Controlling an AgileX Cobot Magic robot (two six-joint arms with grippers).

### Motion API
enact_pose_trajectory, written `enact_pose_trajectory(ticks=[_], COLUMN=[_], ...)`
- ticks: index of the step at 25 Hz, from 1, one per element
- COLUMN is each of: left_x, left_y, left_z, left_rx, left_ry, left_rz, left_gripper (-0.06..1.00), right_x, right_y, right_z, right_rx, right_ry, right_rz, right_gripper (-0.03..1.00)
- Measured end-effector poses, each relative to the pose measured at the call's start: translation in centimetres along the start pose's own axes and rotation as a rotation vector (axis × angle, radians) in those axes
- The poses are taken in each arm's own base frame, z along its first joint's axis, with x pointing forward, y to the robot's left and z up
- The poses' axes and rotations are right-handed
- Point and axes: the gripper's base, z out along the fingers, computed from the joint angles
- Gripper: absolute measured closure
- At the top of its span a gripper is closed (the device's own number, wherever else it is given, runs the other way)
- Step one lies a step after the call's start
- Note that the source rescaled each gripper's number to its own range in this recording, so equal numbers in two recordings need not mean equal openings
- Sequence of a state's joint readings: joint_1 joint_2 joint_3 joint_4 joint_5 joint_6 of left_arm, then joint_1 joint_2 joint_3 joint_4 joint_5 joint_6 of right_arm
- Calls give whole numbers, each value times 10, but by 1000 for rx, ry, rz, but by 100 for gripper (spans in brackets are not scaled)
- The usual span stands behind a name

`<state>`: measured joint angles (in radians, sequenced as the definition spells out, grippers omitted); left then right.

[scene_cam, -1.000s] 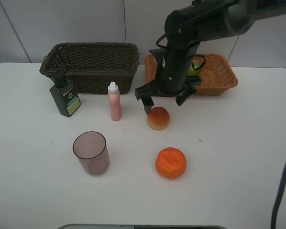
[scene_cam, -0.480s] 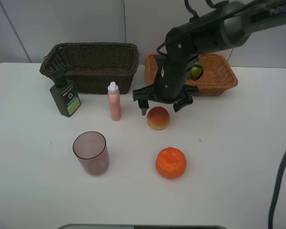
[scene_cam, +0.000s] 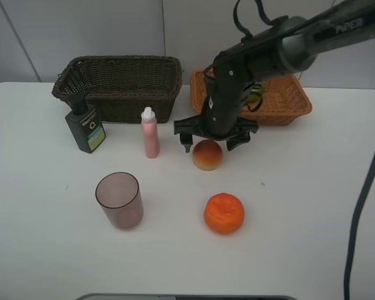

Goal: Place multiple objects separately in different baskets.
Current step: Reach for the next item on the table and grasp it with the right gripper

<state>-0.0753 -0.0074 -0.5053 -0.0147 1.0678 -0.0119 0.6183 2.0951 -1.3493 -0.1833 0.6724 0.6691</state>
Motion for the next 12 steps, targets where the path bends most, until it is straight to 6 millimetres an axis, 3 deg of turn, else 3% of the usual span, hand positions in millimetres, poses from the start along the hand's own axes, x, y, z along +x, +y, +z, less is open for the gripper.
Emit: enact_pose_trajectory(ticks=[12], left_x=[0], left_y=[0], left_z=[0], left_rx=[0], left_ry=[0], left_rz=[0], left_gripper=[-1], right_x=[6], right_y=[1], right_z=[21], right_rx=[15], right_ry=[35], right_rz=[18], right_gripper=[3])
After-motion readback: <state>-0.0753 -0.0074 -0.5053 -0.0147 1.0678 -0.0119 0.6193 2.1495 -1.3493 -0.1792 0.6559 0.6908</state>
